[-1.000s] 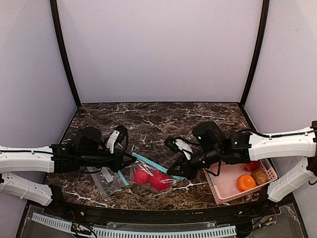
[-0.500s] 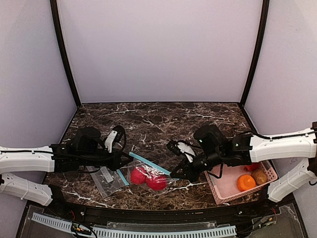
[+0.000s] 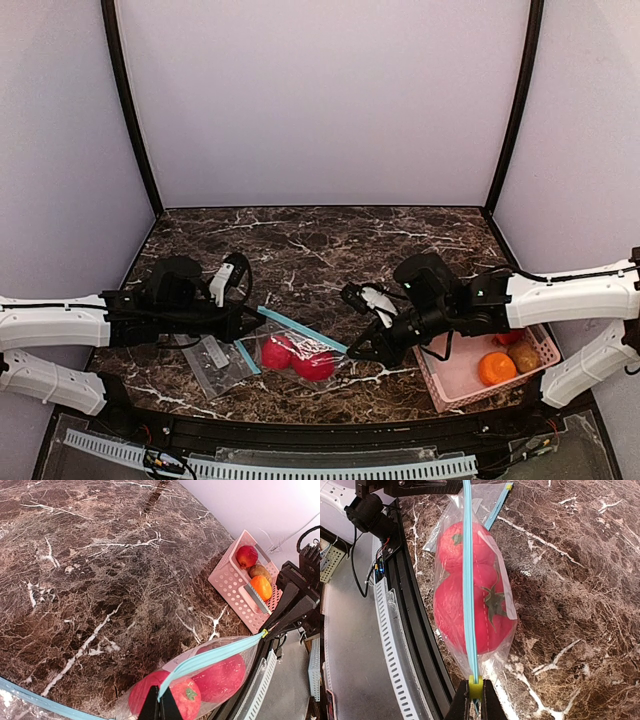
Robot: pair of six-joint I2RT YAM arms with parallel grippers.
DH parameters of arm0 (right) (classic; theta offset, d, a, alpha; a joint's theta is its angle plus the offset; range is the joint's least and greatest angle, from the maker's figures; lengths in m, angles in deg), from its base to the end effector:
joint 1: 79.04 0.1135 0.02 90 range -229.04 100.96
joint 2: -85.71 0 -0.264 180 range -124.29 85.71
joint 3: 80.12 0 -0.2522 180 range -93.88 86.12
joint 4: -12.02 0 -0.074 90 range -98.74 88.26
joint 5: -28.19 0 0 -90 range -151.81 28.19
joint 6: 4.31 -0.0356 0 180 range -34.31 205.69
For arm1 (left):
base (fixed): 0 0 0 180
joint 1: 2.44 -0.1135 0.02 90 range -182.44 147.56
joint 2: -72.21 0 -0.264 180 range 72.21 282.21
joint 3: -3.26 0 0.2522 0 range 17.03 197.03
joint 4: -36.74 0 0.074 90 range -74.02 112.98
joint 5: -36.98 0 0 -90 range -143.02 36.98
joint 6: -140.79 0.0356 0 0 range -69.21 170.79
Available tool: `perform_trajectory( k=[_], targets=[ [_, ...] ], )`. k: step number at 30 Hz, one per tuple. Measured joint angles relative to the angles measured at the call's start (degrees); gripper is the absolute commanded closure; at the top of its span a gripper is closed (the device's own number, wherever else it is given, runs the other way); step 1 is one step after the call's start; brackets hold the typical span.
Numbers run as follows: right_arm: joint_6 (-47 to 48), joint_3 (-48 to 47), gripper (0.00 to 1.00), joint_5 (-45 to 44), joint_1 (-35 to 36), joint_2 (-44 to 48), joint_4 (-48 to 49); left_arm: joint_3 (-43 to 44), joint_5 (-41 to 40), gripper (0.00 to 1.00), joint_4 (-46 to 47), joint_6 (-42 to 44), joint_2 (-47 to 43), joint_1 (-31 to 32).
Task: Place the food in the zip-top bag and seal the zipper
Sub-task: Zip the zipper on the zipper food storage bag, then place the zipper food storage bag at the center of the board.
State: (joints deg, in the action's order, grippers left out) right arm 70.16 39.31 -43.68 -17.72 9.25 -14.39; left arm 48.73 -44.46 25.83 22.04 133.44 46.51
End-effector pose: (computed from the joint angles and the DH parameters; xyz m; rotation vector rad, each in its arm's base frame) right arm 0.1249 0.2514 0.2285 -1.1322 2.2288 0.9968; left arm 0.1492 -0.1794 0.2274 0.4813 2.1284 -0.9704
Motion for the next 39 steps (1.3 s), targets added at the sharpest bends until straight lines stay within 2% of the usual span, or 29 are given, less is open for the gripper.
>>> perform_trajectory(
  k=[10, 20, 22, 23, 24, 26, 28, 32, 34, 36, 39],
  targets=[
    [-2.4, -1.0, 0.98, -2.4, -0.5, -0.8, -0.8, 0.4, 0.6, 0.99, 0.1, 0.9, 1.5, -0.5],
    [-9.0, -3.1, 0.99, -6.2, -10.2, -6.7, -0.9, 11.2, -0.3, 0.98, 0.4, 3.5, 15.9, -2.4],
    [-9.9, -3.1, 0.99, -6.3, -12.7, -7.5, -0.5, 13.5, 0.1, 0.89, 0.5, 3.8, 18.7, -2.8],
    [-10.4, -3.2, 0.99, -6.3, -14.1, -7.8, -0.4, 14.9, 0.7, 0.77, 0.5, 4.0, 20.3, -3.1],
    [-10.6, -3.2, 0.99, -6.3, -15.4, -8.0, -0.4, 16.0, 1.1, 0.70, 0.5, 4.2, 21.7, -3.4],
    [-11.2, -3.2, 0.99, -6.3, -18.2, -8.2, -0.3, 18.0, 2.1, 0.49, 0.3, 4.5, 23.9, -4.0],
    [-11.6, -3.2, 0.98, -6.3, -20.7, -8.3, -0.2, 19.8, 3.0, 0.38, 0.1, 4.6, 25.3, -4.4],
    [-12.0, -3.2, 0.97, -6.2, -24.7, -8.4, -0.1, 21.1, 3.4, 0.28, -0.1, 5.1, 25.3, -4.6],
    [-12.0, -3.2, 0.91, -6.2, -26.0, -8.4, 0.1, 21.0, 3.1, 0.26, -0.7, 4.9, 24.6, -4.6],
    [-12.2, -3.1, 0.81, -6.2, -26.9, -8.4, 0.2, 19.8, 2.6, 0.26, -1.4, 4.3, 23.1, -4.6],
    [-12.8, -2.9, 0.57, -6.2, -27.9, -8.4, 0.5, 15.5, 2.1, 0.26, -1.9, 2.4, 19.0, -5.1]
  ],
)
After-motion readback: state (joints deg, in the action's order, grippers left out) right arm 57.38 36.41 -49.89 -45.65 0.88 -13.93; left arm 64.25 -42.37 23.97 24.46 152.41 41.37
